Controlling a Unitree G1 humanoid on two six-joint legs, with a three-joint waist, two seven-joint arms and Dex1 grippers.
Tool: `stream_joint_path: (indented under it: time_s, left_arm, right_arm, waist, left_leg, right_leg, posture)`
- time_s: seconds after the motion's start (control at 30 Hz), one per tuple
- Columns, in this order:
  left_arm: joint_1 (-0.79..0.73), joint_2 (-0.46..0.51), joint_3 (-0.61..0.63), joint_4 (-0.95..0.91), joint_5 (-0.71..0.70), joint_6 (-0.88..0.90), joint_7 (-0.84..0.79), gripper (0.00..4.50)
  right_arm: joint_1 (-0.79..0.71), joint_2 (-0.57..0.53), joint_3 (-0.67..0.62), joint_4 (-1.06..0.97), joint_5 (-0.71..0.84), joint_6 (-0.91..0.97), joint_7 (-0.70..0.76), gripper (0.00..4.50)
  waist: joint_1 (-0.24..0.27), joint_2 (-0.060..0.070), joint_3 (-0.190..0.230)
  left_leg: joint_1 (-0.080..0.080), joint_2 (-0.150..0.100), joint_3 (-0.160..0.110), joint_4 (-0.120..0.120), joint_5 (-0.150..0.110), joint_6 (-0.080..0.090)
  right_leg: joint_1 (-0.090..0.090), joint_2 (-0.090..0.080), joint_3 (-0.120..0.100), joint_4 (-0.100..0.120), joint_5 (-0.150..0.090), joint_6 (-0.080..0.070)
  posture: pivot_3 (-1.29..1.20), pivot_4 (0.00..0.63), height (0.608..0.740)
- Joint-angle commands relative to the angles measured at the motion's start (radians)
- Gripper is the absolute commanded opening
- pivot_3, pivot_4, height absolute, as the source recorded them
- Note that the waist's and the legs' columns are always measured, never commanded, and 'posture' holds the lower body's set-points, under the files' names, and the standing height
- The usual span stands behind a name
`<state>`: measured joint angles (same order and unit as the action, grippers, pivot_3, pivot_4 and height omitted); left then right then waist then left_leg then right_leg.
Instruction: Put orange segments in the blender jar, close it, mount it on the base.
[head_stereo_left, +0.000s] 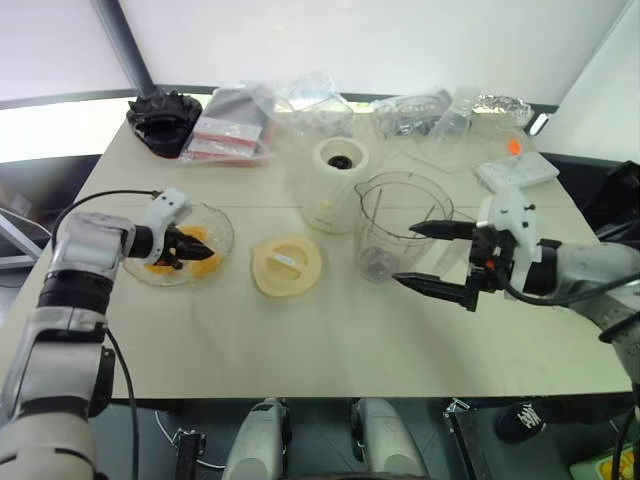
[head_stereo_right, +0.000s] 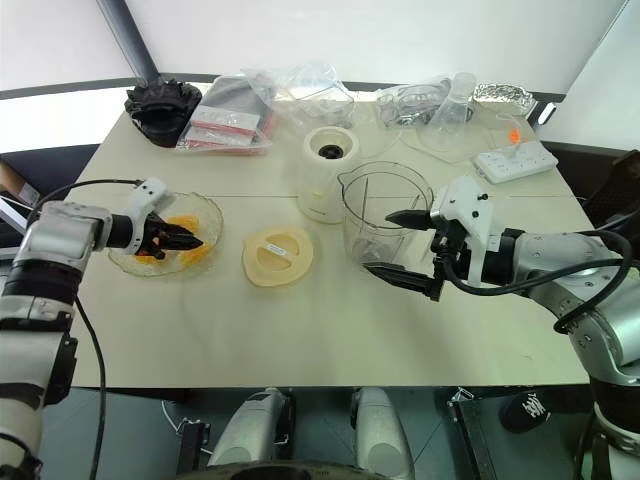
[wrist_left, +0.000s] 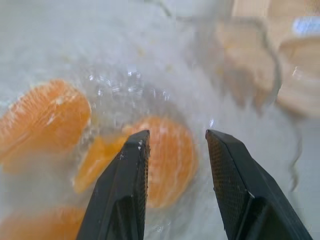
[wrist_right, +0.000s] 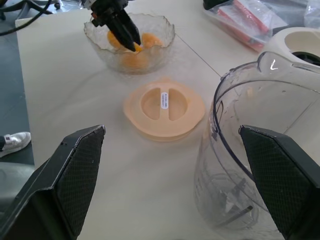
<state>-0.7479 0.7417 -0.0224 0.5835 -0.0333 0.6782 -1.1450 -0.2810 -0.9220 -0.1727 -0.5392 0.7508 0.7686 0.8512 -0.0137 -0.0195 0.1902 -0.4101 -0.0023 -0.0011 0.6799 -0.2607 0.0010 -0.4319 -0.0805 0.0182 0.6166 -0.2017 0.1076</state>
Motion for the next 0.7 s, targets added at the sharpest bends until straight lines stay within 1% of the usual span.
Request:
stream_joint_path:
  time_s: [0.03,0.1,0.17,0.27,0.33,0.4,0.5,0.57,0.7]
  left_arm:
    - [0.05,0.028,0.051,-0.081,-0.043,0.041,0.035,1.84]
    - [0.086,0.042,0.034,-0.102,-0.038,0.046,0.044,1.84]
    - [0.098,0.056,-0.01,-0.102,-0.006,0.034,0.055,1.84]
    - [0.06,0.064,-0.086,-0.061,0.048,0.02,0.068,1.84]
    - [0.018,0.061,-0.133,-0.024,0.084,0.002,0.075,1.84]
    - [-0.02,0.066,-0.196,-0.003,0.128,-0.061,0.05,1.84]
    - [-0.145,0.032,-0.31,0.08,0.209,-0.154,-0.01,1.84]
    - [-0.204,0.01,-0.349,0.144,0.241,-0.215,-0.027,1.84]
    - [-0.307,-0.038,-0.38,0.287,0.284,-0.312,-0.018,1.84]
  right_arm:
    - [-0.022,0.005,-0.011,0.005,-0.004,-0.022,0.006,4.5]
    - [-0.03,0.006,-0.003,0.013,-0.007,-0.026,0.009,4.5]
    - [-0.037,0.006,0.004,0.021,-0.009,-0.03,0.016,4.5]
    - [-0.048,0.008,0.018,0.034,-0.02,-0.039,0.026,4.5]
    - [-0.053,0.009,0.025,0.042,-0.026,-0.043,0.031,4.5]
    - [-0.061,0.012,0.032,0.049,-0.027,-0.045,0.033,4.5]
    - [-0.066,0.015,0.052,0.055,-0.041,-0.056,0.045,4.5]
    - [-0.066,0.018,0.056,0.055,-0.046,-0.058,0.047,4.5]
    - [-0.055,0.02,0.055,0.043,-0.046,-0.058,0.043,4.5]
  waist:
    - [0.002,0.0,0.0]
    - [0.002,0.0,0.0]
    - [0.004,0.0,0.0]
    - [0.007,0.0,0.0]
    - [0.007,0.0,0.0]
    - [0.006,0.0,0.0]
    - [0.008,0.0,0.0]
    - [0.011,0.0,0.0]
    - [0.01,0.0,0.0]
  left_leg:
    - [0.0,0.0,0.0,0.0,0.0,0.0]
    - [0.0,0.0,0.0,0.0,0.0,0.0]
    - [0.0,0.0,0.0,0.0,0.0,0.0]
    - [0.0,0.0,0.0,0.0,0.0,0.0]
    - [0.0,-0.001,0.0,0.001,0.0,0.0]
    - [0.0,-0.001,0.0,0.001,0.0,0.0]
    - [0.0,-0.001,0.001,0.0,0.0,0.0]
    - [-0.001,-0.002,0.003,0.001,0.0,0.0]
    - [-0.001,-0.001,0.004,0.001,0.0,0.0]
  right_leg:
    - [0.0,0.0,0.0,0.0,0.0,0.0]
    - [0.0,0.0,0.0,0.0,0.0,0.0]
    - [0.0,0.0,0.0,0.0,0.0,-0.001]
    - [0.001,0.0,0.0,0.0,0.0,-0.001]
    - [0.001,0.0,0.0,-0.001,-0.001,-0.001]
    - [0.001,0.0,0.0,-0.001,-0.001,-0.001]
    - [0.001,0.0,0.0,-0.001,-0.001,-0.001]
    - [0.001,0.0,-0.001,-0.002,-0.001,-0.001]
    - [0.001,0.0,0.0,-0.002,-0.001,-0.001]
  posture:
    - [0.0,0.15,0.74]
    - [0.0,0.15,0.74]
    - [0.0,0.15,0.74]
    - [0.0,0.15,0.74]
    - [0.0,0.15,0.74]
    - [0.0,0.15,0.74]
    - [0.0,0.15,0.74]
    - [0.0,0.15,0.74]
    - [0.0,0.15,0.74]
